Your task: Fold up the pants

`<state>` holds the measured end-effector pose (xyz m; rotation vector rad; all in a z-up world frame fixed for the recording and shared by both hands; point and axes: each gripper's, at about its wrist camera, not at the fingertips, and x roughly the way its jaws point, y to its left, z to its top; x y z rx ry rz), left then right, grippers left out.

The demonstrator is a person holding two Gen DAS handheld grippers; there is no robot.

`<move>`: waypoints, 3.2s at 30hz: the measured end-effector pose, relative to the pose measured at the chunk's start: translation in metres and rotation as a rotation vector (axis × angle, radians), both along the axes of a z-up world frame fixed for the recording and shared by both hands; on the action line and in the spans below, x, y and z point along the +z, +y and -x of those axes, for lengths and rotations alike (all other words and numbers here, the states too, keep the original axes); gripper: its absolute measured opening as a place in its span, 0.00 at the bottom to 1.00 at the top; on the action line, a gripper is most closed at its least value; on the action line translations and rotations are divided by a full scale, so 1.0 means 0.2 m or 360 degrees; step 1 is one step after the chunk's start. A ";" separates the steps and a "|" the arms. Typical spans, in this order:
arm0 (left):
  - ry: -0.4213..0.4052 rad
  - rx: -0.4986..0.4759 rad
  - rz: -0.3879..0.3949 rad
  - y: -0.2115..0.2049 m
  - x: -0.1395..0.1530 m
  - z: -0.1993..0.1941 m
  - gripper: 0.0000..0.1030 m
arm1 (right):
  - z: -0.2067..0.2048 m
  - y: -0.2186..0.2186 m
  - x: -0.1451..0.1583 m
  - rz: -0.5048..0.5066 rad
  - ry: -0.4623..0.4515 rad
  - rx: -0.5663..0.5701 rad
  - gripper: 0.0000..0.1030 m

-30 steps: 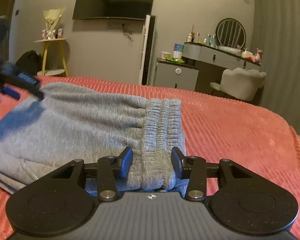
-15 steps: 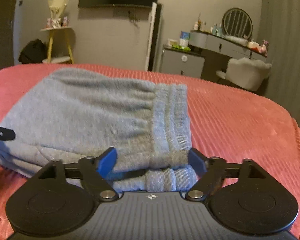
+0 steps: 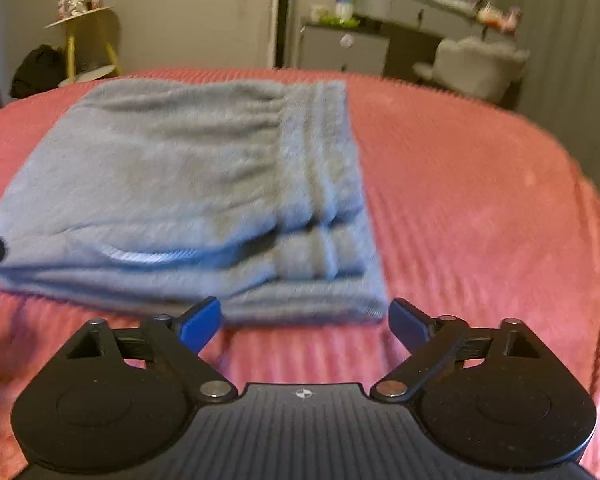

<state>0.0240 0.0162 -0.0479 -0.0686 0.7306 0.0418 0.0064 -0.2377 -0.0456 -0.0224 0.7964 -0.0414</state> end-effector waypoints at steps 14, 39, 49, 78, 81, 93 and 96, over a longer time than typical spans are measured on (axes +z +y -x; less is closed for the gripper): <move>0.0030 -0.0064 0.0020 -0.05 0.08 0.22 0.89 | 0.27 0.17 0.04 0.0033 0.0026 0.0200 0.95; 0.0155 -0.0107 -0.0084 -0.12 0.05 0.25 0.92 | 0.40 0.24 0.10 -0.0021 -0.0170 0.0177 0.96; 0.0281 -0.0088 -0.0065 -0.12 -0.03 0.15 0.92 | 0.28 0.22 0.08 0.0051 -0.0190 0.0204 0.96; 0.0269 -0.0107 -0.0073 -0.14 -0.04 0.17 0.92 | 0.29 0.18 0.06 -0.0025 -0.0216 0.0127 0.96; 0.0269 -0.0107 -0.0075 -0.14 -0.04 0.17 0.92 | 0.30 0.18 0.07 -0.0024 -0.0223 0.0128 0.96; 0.0266 -0.0108 -0.0075 -0.13 -0.04 0.17 0.92 | 0.30 0.18 0.07 -0.0021 -0.0223 0.0135 0.96; 0.0267 -0.0109 -0.0074 -0.13 -0.04 0.17 0.92 | 0.30 0.18 0.07 -0.0020 -0.0225 0.0135 0.96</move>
